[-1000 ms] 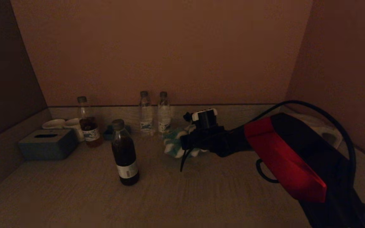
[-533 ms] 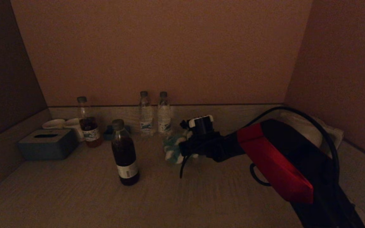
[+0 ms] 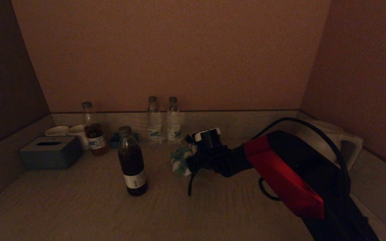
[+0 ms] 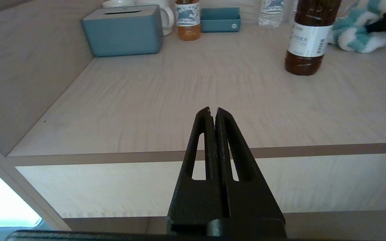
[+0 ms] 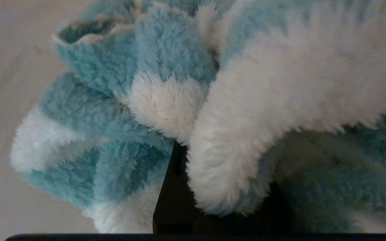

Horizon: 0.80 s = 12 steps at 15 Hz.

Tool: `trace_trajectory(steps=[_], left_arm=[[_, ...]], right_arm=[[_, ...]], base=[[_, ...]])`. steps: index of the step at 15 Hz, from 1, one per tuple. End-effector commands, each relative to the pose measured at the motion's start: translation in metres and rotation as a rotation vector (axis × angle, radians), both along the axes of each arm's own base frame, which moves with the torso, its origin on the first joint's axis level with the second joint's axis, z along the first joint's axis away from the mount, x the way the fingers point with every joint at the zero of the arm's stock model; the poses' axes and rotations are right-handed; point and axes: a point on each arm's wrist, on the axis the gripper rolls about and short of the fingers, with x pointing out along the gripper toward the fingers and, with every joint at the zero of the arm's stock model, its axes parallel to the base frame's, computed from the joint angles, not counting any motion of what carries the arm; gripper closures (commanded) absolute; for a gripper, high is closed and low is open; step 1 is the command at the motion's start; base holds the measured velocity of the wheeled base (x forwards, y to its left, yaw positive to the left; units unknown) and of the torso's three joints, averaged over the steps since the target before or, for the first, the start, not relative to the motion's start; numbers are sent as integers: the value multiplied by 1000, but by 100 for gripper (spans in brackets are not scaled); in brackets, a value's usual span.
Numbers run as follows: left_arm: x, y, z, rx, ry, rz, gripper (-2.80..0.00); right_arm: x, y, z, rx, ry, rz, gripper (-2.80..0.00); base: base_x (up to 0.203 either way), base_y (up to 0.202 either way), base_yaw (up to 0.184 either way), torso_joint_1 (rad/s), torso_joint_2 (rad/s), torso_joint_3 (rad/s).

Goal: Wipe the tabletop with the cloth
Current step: Sweep the stains on the table

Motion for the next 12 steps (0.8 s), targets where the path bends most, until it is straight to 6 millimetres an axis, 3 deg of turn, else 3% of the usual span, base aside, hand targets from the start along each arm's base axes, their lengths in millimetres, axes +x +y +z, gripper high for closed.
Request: trace_trajectory(steps=[1, 5, 9, 12], left_arm=[[0, 0, 0, 0, 2, 1, 0], [0, 0, 0, 0, 2, -1, 0], [0, 0, 0, 0, 2, 1, 0], [0, 0, 0, 0, 1, 1, 0]], right_arm=[[-5, 2, -4, -8, 20, 5, 0], [-30, -7, 0, -10, 38, 11, 0], [-35, -18, 6, 3, 15, -5, 0], [-40, -48, 9, 15, 32, -59, 0]], base=[[0, 0, 0, 0, 0, 0], [0, 0, 0, 0, 0, 0], [0, 0, 0, 0, 0, 0], [0, 0, 0, 0, 0, 0]])
